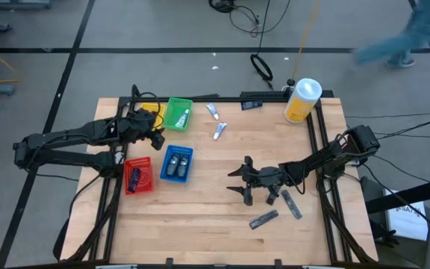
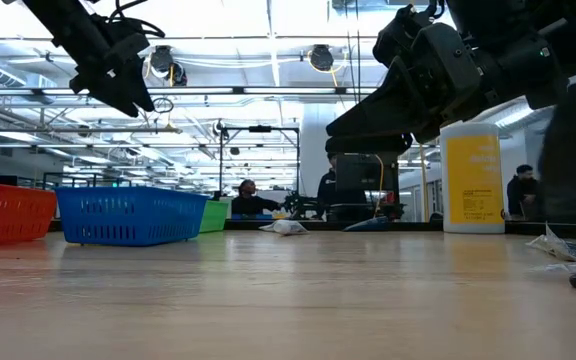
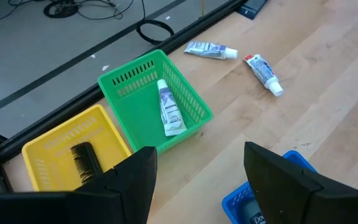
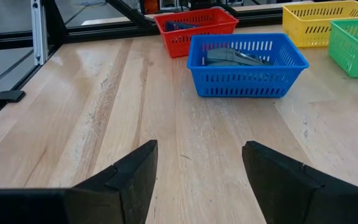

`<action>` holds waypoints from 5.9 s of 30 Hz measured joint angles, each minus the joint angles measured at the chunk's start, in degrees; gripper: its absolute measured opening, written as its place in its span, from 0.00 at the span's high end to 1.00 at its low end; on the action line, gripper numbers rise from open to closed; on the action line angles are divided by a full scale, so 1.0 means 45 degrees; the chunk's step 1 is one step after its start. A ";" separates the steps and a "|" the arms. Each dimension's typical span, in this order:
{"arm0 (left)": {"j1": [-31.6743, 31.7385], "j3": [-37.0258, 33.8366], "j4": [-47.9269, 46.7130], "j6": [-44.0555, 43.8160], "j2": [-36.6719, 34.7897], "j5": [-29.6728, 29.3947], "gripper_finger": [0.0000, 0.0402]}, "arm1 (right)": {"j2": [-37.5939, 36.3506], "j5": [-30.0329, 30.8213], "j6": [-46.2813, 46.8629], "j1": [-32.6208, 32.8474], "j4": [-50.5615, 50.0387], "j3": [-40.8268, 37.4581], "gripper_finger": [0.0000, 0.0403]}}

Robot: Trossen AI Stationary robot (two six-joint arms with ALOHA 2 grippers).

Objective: Pick & Place Travel size toiletries
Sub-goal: Put the white toothpaste into the green bin

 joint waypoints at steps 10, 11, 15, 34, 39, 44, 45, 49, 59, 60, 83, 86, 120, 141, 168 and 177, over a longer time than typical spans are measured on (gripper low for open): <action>-0.0043 0.0000 0.0002 0.0057 0.0000 0.0009 0.40 | 0.0000 -0.0001 0.0000 -0.0001 -0.0001 0.0000 0.43; -0.0135 0.0000 0.0005 0.0137 0.0000 0.0004 0.40 | 0.0000 0.0000 0.0000 0.0003 0.0000 0.0000 0.43; -0.0937 -0.0621 0.1494 0.0700 0.0000 -0.0072 0.40 | 0.0000 0.0000 0.0000 0.0003 0.0002 0.0000 0.44; -0.5670 -0.5361 1.5996 0.3311 0.3525 0.0470 0.40 | 0.0010 -0.2217 0.2949 0.0112 0.2545 0.0005 0.42; -0.6304 -0.4504 1.5964 0.3732 0.5053 0.0464 0.40 | -0.0263 -0.1720 -0.0289 0.1719 0.1956 0.0098 0.42; -0.6858 -0.3381 1.5888 0.4127 0.6454 0.0467 0.40 | -0.1207 0.1846 -0.2073 0.3602 -0.1443 0.0745 0.42; -0.6931 -0.3140 1.5808 0.4166 0.6730 0.0461 0.40 | -0.1529 0.2591 -0.1818 0.3859 -0.2313 0.0777 0.42; -0.7173 -0.1848 1.5115 0.4397 0.7926 0.0416 0.40 | -0.2935 0.3451 0.0419 0.4401 -0.6206 0.0821 0.42; -0.5088 0.3530 0.7903 0.0703 1.1500 -0.0295 0.40 | -0.3306 0.6203 0.6066 0.4443 -0.6834 -0.0564 0.48; -0.4775 0.4029 0.6992 0.0643 1.1845 -0.0472 0.40 | -0.3029 0.6589 0.6036 0.4386 -0.5911 -0.0789 0.48; -0.0225 0.6125 0.7540 -0.0035 1.5808 0.0703 0.45 | 0.2209 0.7618 0.4591 0.4106 0.3375 -0.1544 0.50; -0.0297 0.6125 0.7475 0.0012 1.5815 0.0223 0.53 | 0.2176 0.7409 0.4595 0.4104 0.3364 -0.1549 0.50; 0.1160 0.6101 0.9653 0.5538 1.5548 0.3432 0.57 | 0.2176 0.7291 0.4624 0.4108 0.3349 -0.1549 0.50; -0.0153 0.6135 0.6847 0.6444 1.5416 0.5754 0.78 | 0.2176 0.7291 0.4629 0.4108 0.3428 -0.1549 0.50; 0.0146 0.5273 -0.1043 0.1155 0.9699 -0.1933 0.96 | 0.2171 0.6735 0.4677 0.4128 0.3539 -0.1545 0.50; 0.3975 0.2393 0.3174 0.1847 0.9491 0.1074 0.99 | 0.2166 0.6620 0.4663 0.4133 0.3990 -0.1545 0.50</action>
